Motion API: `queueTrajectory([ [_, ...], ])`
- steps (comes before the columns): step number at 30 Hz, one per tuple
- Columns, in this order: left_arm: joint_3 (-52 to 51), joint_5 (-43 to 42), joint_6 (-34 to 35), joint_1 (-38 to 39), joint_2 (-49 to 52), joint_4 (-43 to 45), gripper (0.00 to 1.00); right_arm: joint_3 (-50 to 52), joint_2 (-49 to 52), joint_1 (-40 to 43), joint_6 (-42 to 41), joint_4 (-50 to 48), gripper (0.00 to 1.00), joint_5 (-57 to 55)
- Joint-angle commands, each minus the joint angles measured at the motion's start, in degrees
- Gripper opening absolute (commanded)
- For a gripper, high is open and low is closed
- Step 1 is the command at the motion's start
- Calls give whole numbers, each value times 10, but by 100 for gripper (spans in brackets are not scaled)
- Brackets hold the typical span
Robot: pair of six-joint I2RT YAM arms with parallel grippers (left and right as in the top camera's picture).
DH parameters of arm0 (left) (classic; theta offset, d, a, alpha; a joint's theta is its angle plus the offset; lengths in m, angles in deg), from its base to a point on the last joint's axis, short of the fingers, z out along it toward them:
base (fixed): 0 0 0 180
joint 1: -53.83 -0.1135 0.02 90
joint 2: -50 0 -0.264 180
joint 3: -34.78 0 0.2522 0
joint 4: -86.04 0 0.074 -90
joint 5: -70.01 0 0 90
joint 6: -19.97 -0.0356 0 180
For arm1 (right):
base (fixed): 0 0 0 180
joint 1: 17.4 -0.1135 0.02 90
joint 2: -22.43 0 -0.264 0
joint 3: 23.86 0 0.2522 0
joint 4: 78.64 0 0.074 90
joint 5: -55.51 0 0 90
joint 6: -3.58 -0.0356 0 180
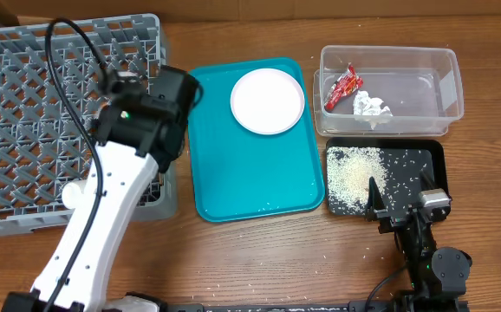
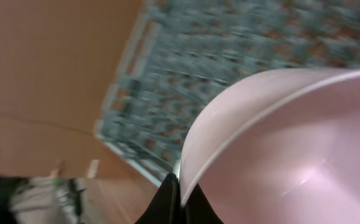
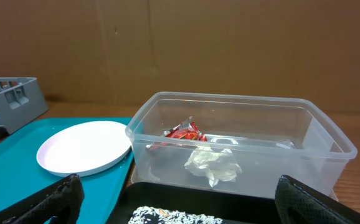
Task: Sort waste into correct bins and load items into the dishwasher
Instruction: 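Place the pink bowl upright in the rack and release it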
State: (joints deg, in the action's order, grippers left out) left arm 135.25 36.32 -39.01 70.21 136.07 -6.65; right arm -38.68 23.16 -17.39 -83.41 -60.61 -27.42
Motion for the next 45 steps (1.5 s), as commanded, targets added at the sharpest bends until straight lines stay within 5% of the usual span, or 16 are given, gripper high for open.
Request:
queueTrajectory([
  [1, -14, 137, 56, -51, 19, 28, 4, 6, -6, 4, 0, -3, 100, -1],
  [7, -15, 128, 16, -127, 89, 92, 4, 6, -6, 4, 0, -3, 100, -1],
  [21, -15, 145, 10, -142, 241, 96, 4, 6, -6, 4, 0, -3, 100, -1],
  [31, -14, 105, 0, -124, 252, 97, 4, 6, -6, 4, 0, -3, 100, -1],
  [40, -14, 208, -71, -100, 252, 75, 4, 6, -6, 4, 0, -3, 100, -1],
  [45, -14, 197, -73, -101, 252, 81, 4, 6, -6, 4, 0, -3, 100, -1],
])
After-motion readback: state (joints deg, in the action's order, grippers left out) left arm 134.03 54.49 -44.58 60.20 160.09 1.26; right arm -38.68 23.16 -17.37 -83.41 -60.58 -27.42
